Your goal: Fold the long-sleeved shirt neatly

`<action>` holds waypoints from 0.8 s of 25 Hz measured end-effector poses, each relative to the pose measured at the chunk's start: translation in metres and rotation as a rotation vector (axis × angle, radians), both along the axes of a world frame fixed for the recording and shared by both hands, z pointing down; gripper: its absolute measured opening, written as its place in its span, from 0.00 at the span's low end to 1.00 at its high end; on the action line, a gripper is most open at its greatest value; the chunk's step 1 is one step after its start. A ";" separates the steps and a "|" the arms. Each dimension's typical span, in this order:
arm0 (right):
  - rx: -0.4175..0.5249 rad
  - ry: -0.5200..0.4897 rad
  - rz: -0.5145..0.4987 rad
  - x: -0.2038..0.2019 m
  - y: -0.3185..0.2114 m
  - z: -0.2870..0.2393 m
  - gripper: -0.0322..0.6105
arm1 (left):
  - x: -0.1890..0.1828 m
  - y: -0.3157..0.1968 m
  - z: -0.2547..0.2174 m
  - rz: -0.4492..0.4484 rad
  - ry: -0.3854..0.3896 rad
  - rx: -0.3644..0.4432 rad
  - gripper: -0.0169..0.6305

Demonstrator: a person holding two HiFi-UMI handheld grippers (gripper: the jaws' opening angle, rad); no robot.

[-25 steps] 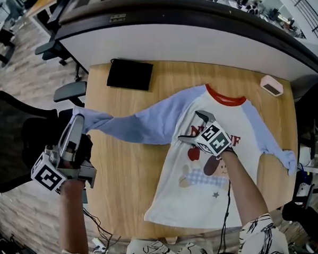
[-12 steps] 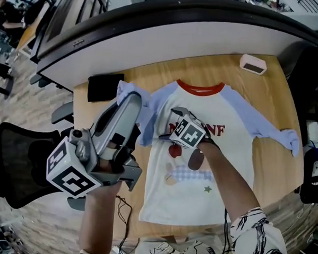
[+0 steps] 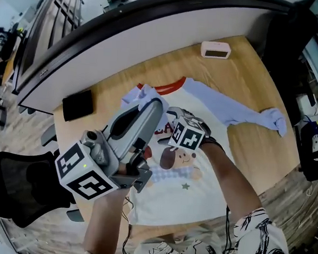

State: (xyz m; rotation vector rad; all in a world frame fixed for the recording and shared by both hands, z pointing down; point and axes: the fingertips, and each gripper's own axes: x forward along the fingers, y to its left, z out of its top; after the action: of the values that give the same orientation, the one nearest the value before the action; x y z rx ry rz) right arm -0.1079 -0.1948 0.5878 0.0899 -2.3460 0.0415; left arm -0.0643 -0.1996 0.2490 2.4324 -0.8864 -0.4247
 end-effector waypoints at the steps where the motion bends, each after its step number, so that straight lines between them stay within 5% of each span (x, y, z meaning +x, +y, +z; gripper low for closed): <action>1: 0.006 0.023 -0.005 0.024 -0.001 0.004 0.85 | 0.013 -0.002 0.013 0.003 -0.027 -0.016 0.04; 7: 0.025 0.083 0.050 0.138 -0.010 0.019 0.85 | 0.085 -0.015 0.105 0.021 -0.134 -0.101 0.04; 20: 0.059 0.165 0.033 0.243 -0.007 0.026 0.85 | 0.199 -0.023 0.284 0.069 -0.532 -0.284 0.04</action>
State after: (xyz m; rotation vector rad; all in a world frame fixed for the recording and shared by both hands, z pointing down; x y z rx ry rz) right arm 0.1347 -0.2015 0.6136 0.1555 -2.1812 -0.0182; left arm 0.1351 -0.2227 0.5334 2.3258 -0.9884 0.3732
